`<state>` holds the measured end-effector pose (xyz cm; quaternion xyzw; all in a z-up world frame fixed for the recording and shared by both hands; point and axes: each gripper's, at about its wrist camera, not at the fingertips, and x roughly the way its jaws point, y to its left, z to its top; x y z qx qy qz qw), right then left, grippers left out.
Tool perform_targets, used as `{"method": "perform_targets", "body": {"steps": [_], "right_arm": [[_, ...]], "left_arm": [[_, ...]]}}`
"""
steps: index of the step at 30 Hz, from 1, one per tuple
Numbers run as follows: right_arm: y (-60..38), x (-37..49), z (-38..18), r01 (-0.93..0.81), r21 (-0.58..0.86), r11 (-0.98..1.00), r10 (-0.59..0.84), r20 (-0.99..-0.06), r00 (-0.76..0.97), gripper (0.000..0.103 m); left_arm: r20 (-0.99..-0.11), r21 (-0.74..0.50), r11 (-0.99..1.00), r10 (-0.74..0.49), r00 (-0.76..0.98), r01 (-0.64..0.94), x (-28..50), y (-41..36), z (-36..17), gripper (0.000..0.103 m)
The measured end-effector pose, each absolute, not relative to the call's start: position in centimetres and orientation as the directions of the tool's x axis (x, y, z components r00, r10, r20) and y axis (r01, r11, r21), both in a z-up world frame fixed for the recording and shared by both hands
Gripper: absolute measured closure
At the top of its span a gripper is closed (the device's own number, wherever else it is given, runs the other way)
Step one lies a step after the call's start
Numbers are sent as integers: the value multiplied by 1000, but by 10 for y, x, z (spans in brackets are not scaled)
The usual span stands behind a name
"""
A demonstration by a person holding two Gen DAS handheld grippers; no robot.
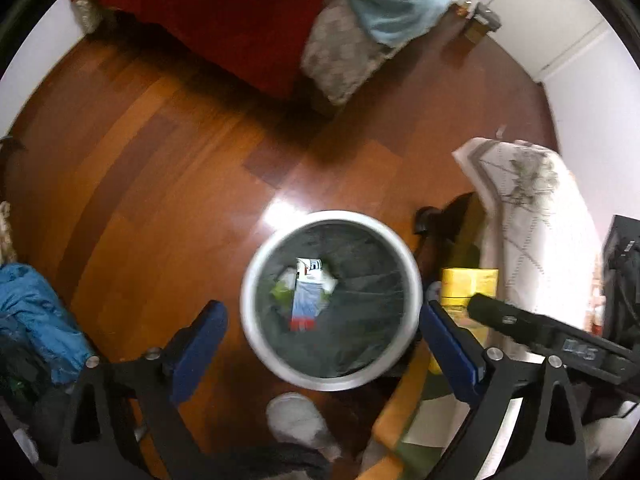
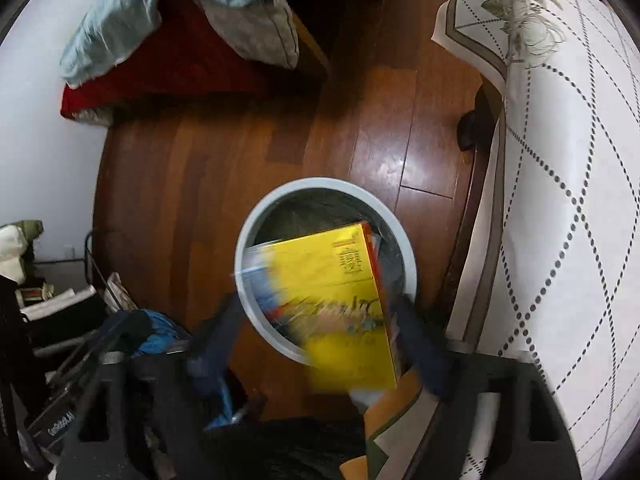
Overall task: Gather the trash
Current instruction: 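Carry the carton and pack over the trash bin and open both tools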
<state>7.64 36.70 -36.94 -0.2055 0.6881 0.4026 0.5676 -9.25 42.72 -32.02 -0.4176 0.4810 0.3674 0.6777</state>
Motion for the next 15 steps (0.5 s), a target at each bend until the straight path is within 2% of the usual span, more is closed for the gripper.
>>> {"method": "perform_targets", "body": {"steps": [6,15], "right_arm": [[360,61,-362,-794,268,546,128,-963,-237,8],[329,33,-338,-873,84,481,82,-995,-50,8]], "left_arm": [[-960,-24,375,252,127,-927,-114,413,-314,5],[-943,92,376,331,41,-922,-128,382,-302,5]]}}
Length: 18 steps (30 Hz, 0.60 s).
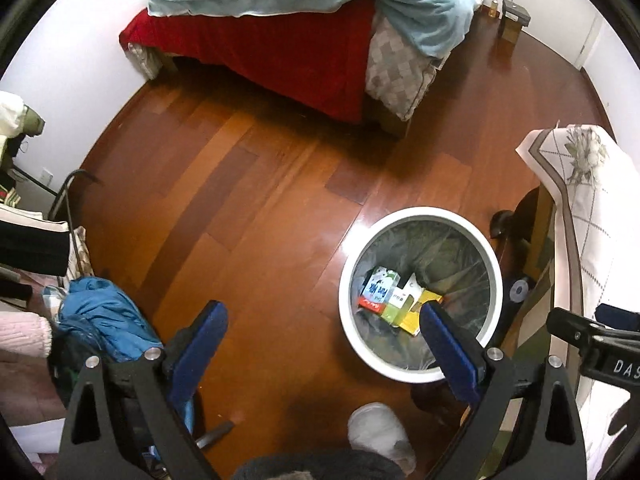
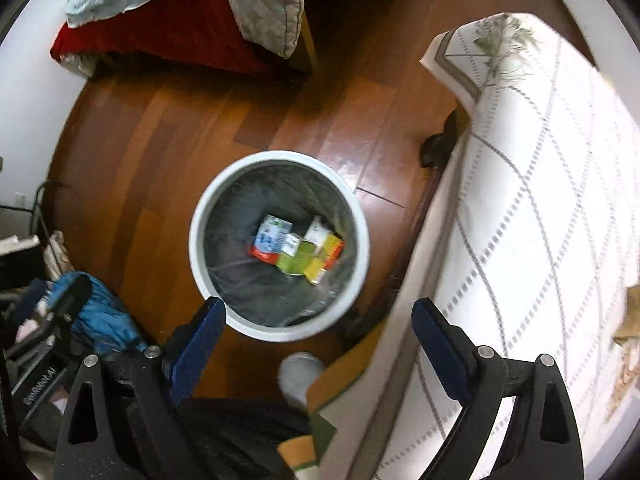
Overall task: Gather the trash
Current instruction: 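Carry the carton and pack over the trash bin and open both tools, then move both tools back toward the table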
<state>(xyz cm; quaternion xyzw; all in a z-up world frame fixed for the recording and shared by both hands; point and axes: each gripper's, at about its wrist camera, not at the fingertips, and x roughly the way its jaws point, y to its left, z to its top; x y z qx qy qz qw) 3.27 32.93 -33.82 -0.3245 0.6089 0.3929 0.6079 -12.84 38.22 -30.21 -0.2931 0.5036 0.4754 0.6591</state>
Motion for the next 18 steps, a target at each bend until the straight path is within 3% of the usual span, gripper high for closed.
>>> {"method": "perform_targets", "body": {"steps": [18], "right_arm": [[265,14,-262,-861,85,501,230,-972,38,8]], "left_arm": [[-895,102,395,436,89,-913,-142,334,-234,5]]}}
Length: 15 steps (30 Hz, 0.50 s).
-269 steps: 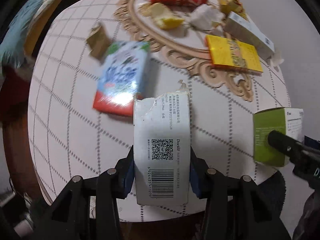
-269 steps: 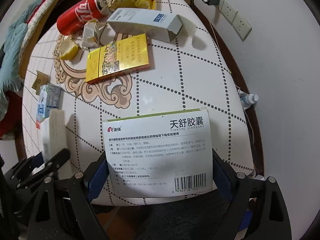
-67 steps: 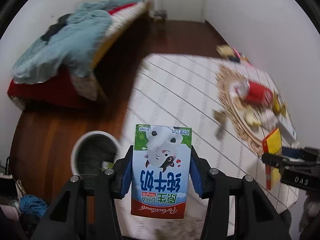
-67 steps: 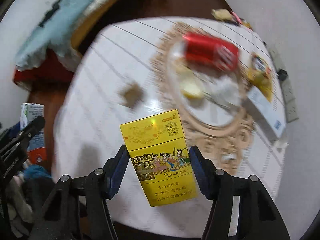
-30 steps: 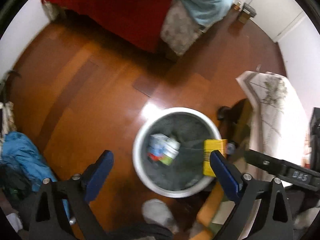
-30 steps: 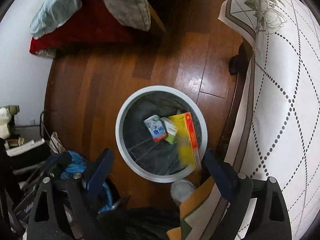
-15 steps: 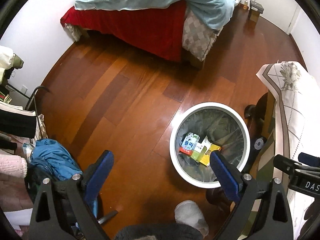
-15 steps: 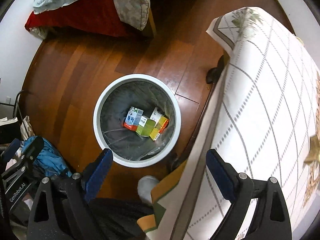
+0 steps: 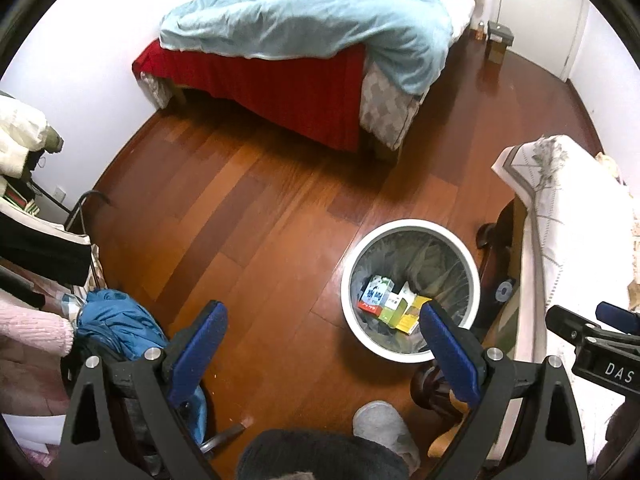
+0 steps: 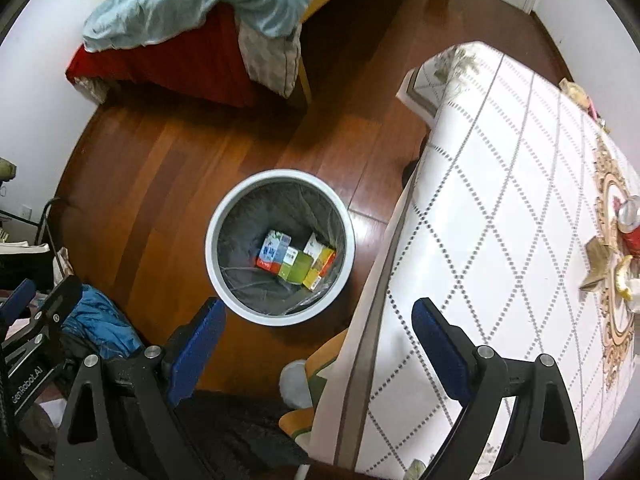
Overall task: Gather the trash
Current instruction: 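Move both tools back toward the table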
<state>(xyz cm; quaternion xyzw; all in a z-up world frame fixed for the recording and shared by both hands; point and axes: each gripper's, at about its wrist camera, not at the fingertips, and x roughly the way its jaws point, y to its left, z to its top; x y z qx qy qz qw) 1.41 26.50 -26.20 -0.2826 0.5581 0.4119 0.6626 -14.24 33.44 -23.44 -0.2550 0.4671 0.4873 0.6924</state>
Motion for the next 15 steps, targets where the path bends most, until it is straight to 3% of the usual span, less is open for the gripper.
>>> {"method": "perform_targets", "body": {"steps": [15], "right_arm": [[173,17,-152,-831,223,510,461,-886,45,8]], "left_arm": [[-814,54,449,537,221,-892,-144,264,-139,5]]}}
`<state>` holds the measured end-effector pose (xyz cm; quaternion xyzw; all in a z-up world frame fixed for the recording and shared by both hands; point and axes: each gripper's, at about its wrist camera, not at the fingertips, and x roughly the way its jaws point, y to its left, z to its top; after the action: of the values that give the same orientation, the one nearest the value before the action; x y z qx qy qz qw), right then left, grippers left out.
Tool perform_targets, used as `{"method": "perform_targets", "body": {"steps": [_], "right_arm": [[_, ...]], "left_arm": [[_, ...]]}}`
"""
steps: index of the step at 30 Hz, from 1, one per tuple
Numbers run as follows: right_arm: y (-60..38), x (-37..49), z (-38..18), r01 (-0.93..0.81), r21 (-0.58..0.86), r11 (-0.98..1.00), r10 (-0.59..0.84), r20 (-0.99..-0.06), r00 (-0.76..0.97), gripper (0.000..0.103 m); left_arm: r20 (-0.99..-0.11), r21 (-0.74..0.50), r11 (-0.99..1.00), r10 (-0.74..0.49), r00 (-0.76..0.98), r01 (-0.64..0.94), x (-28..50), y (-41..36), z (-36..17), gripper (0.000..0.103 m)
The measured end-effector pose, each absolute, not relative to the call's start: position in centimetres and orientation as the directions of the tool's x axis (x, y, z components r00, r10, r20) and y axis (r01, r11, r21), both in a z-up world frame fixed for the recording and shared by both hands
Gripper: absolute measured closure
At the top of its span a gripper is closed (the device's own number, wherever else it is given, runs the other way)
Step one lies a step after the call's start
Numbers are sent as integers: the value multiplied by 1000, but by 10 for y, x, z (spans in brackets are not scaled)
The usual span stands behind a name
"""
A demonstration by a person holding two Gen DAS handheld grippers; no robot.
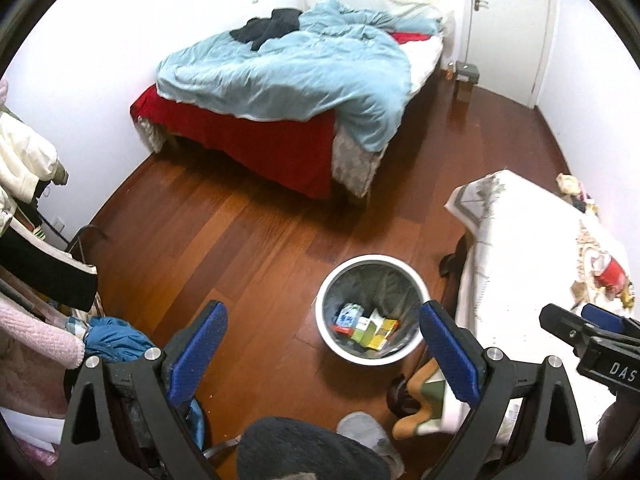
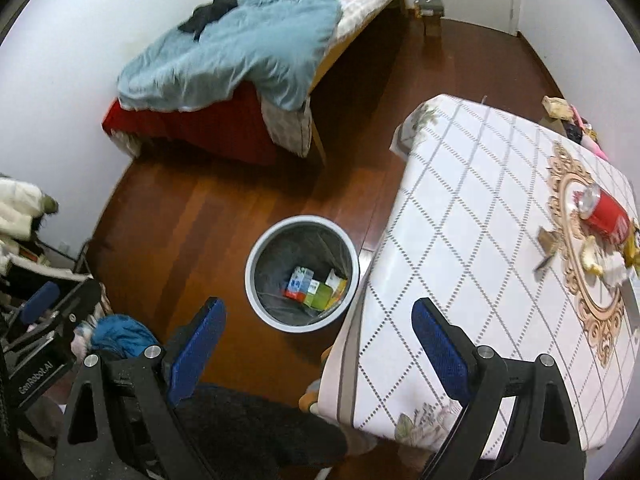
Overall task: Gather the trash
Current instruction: 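Move both tools back toward the table, then grasp the brown folded paper with the left tool while the right tool grasps the white box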
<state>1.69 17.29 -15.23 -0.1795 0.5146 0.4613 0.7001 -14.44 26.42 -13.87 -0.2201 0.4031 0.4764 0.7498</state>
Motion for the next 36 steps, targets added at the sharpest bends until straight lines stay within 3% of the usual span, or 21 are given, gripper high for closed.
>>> {"method": "perform_targets", "body": {"steps": [6,10,17,22,28,30,31,32,34,36], "right_arm": [[118,57,-130,-767,308,563,513,-858,31,8],[68,110,-131,-709,278,648,482,-871,100,8],[-34,248,-171,-557,80,827,258,-934,249,8],[-82,332,-202,-471,-23,882,125,-952,280,8],[-112,409,-252,-485,-117,867,2,-971,238,8],[-110,419,-266,-512,-133,848,-20,-975,221,8],[-108,424,-273,-533,-128,836,-22,-979,201,8],[-107,428,-281,-551,-123,826,-25,-983,182,8],[-104,431,-288,-575,-102,812,-12,-987,158,8],[-98,432,-297,-606,-110,788,-22,-988,150,18]], "left_arm": [[-788,33,514,541,294,-857,-98,229,-123,5],[-817,-3,609,456,353,-793,-23,199,-146,5],[-872,-21,730,321,369,-683,125,142,-210,5],[-903,30,805,276,329,-592,215,113,-253,5],[-936,50,851,223,272,-523,269,116,-292,6],[-937,43,862,210,278,-504,277,115,-300,13],[-940,44,868,204,274,-495,283,114,-306,24],[-943,39,872,194,271,-488,285,113,-309,42],[-950,32,880,173,259,-473,288,111,-316,63],[-952,35,887,170,254,-460,289,108,-319,77]]}}
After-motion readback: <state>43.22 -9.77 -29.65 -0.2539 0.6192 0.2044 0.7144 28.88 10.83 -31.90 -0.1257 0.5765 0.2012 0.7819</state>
